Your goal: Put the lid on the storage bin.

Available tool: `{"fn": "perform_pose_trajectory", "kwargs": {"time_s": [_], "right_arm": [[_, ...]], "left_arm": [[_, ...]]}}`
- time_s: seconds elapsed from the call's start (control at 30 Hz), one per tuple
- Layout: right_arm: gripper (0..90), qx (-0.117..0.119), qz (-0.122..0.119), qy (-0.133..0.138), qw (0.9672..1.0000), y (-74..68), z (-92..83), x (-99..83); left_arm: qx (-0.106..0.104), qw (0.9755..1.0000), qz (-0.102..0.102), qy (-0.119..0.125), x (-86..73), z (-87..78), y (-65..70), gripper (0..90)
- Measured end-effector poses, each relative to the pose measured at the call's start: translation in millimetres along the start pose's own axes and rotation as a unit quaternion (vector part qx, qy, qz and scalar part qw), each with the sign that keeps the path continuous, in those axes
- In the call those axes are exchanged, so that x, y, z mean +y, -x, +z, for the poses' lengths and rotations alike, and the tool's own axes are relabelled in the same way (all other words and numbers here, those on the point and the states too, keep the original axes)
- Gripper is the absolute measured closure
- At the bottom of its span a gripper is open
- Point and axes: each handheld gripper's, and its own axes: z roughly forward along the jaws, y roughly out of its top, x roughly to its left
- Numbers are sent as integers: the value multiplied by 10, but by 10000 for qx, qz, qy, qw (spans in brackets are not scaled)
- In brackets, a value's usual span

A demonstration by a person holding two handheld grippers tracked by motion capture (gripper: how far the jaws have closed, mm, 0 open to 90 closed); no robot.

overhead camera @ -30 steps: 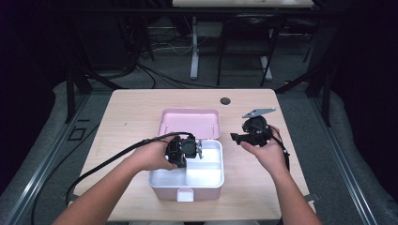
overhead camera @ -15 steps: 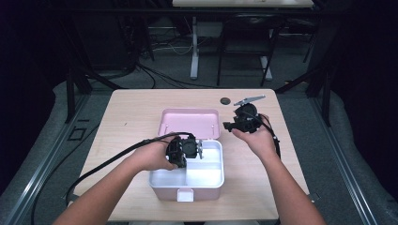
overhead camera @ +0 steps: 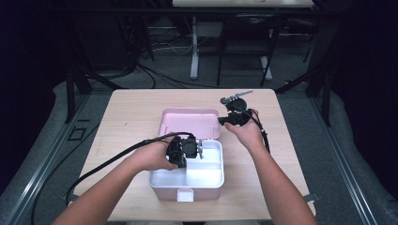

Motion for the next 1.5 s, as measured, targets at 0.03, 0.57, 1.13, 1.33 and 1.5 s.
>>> {"fn": "perform_pose_trajectory", "kwargs": {"time_s": [0.03, 0.57, 1.13, 1.33, 1.5], "right_arm": [[524, 6, 0, -24, 10000, -9, 25, 6], [662, -165, 308, -313, 9989, -111, 276, 96], [735, -73, 649, -493, 9966, -108, 374, 106], [728, -36, 730, -565, 9957, -103, 422, 103], [726, 25, 854, -618, 9944, -74, 426, 105]], "left_arm": [[1, 10000, -4, -5, 0, -1, 0, 870], [18, 10000, -20, -1, 1, 1, 5, 870], [1, 10000, -27, -17, 4, 0, 0, 870], [1, 10000, -29, -17, 4, 0, -1, 870], [-9, 10000, -32, -14, 4, 0, -3, 870]]}}
